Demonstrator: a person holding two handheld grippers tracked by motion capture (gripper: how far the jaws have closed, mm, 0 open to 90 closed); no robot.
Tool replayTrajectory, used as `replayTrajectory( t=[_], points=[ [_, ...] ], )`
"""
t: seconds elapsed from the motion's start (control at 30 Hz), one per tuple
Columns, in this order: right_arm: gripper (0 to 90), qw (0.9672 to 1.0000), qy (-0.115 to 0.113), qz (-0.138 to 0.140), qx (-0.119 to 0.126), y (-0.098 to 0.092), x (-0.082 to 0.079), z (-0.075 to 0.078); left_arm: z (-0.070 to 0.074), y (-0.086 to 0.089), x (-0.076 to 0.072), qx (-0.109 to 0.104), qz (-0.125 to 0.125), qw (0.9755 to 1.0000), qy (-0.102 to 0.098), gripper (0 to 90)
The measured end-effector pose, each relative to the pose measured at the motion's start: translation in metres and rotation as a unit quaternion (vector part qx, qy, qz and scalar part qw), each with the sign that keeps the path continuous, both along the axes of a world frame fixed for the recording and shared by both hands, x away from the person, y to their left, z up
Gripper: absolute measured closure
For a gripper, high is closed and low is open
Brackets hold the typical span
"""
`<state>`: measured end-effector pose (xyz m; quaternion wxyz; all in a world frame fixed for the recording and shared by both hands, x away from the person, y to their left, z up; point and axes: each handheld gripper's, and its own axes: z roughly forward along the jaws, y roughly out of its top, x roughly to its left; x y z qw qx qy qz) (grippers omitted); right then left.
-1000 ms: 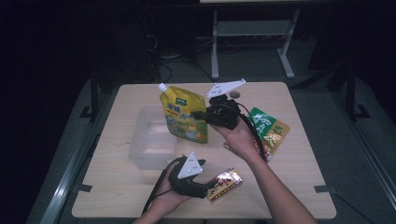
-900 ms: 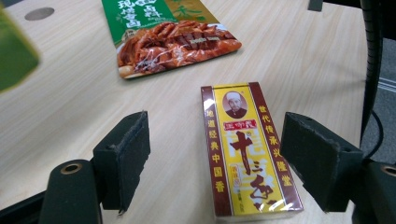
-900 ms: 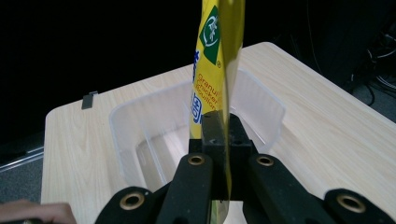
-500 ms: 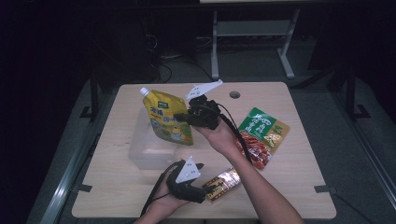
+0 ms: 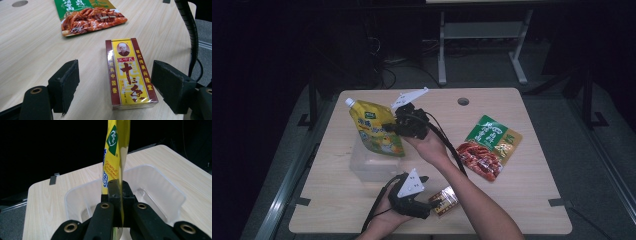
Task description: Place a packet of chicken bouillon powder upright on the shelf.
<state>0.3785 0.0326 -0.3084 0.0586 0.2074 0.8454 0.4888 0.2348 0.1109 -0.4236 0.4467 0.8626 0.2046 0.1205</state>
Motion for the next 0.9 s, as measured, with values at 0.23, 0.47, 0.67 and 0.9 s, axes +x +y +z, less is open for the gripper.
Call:
replayTrajectory(
  t=[0.23, 0.47, 0.67, 0.9],
  points=[
    [89.8, 1.0, 0.004, 0.005, 0.0, 0.011, 0.005, -0.007, -0.002, 0.0, 0.001, 0.001, -0.003, 1.0, -0.001, 22.4],
    [89.8, 0.9999, 0.004, 0.011, -0.006, 0.019, 0.006, -0.011, -0.002, -0.001, 0.001, -0.004, -0.003, 1.0, -0.004, 22.5],
    [89.7, 0.9999, 0.01, 0.011, -0.008, 0.023, 0.007, -0.015, -0.002, -0.001, 0.0, -0.003, -0.004, 1.0, 0.0, 22.5],
    [89.7, 0.9998, 0.018, 0.01, -0.007, 0.026, 0.007, -0.022, -0.002, -0.001, -0.001, -0.003, -0.004, 1.0, 0.0, 22.5]
  ],
)
